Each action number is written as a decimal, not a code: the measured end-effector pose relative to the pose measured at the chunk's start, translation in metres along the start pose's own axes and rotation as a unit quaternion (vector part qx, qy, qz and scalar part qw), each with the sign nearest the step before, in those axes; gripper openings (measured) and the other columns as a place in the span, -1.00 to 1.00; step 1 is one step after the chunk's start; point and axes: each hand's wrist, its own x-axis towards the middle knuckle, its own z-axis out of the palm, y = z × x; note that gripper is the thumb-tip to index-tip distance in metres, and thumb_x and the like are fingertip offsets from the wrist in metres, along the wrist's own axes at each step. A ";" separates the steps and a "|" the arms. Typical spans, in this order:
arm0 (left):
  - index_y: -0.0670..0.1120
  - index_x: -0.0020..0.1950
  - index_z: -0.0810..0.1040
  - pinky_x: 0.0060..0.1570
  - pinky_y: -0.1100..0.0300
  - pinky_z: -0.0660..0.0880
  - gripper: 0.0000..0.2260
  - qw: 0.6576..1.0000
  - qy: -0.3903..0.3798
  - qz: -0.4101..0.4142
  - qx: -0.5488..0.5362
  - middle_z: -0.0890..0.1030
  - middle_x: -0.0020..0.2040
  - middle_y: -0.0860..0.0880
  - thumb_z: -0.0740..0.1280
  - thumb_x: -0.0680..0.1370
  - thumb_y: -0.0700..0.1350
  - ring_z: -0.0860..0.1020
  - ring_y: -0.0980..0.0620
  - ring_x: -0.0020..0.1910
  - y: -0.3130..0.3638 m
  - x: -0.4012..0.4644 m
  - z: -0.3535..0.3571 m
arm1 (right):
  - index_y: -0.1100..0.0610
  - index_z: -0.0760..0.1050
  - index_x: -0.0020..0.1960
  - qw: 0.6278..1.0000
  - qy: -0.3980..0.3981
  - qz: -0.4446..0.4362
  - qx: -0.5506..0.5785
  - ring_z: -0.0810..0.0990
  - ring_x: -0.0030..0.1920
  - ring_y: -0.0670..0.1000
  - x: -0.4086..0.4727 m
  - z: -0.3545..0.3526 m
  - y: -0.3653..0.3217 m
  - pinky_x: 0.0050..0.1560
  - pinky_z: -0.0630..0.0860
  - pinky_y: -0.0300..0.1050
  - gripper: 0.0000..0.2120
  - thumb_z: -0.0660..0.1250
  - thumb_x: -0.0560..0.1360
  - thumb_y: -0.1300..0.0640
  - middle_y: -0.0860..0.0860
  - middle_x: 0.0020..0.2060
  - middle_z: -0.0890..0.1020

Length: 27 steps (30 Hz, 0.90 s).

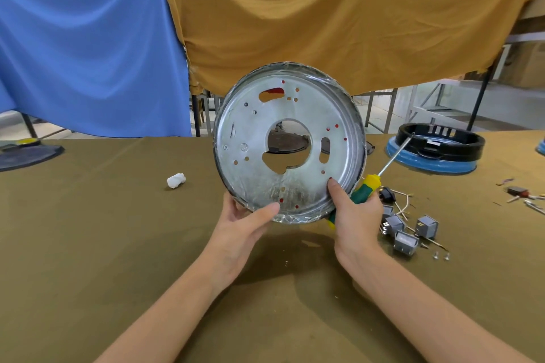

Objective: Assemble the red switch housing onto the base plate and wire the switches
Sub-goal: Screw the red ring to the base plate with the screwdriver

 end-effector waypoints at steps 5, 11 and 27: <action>-0.06 0.48 0.34 0.10 0.01 0.61 -0.41 1.000 0.019 -0.008 -0.021 0.61 0.29 -0.10 0.39 0.48 -0.31 0.61 -0.10 0.22 0.000 0.001 0.001 | 0.02 0.54 0.05 0.999 -0.031 -0.029 -0.015 0.71 -0.08 -0.08 -0.008 0.003 -0.003 -0.04 0.64 -0.02 -0.77 0.52 0.45 0.08 -0.11 -0.10 0.72; -0.07 0.47 0.37 0.20 -0.07 0.57 -0.56 0.998 0.066 0.006 -0.014 0.62 0.28 -0.07 0.26 0.61 -0.31 0.62 -0.06 0.21 0.002 0.003 -0.001 | 0.04 0.53 0.11 0.992 -0.078 -0.085 -0.045 0.71 -0.05 -0.07 -0.018 0.005 -0.009 -0.10 0.64 -0.14 -0.75 0.49 0.48 0.04 -0.09 -0.06 0.72; -0.03 0.44 0.42 0.03 0.06 0.63 -0.59 0.996 0.076 0.032 0.040 0.63 0.26 -0.06 0.32 0.59 -0.16 0.62 -0.06 0.20 0.004 -0.001 -0.001 | -0.03 0.53 0.05 0.987 -0.066 -0.126 -0.082 0.69 -0.09 -0.13 -0.019 0.008 -0.011 -0.11 0.62 -0.17 -0.84 0.45 0.51 0.00 -0.15 -0.10 0.71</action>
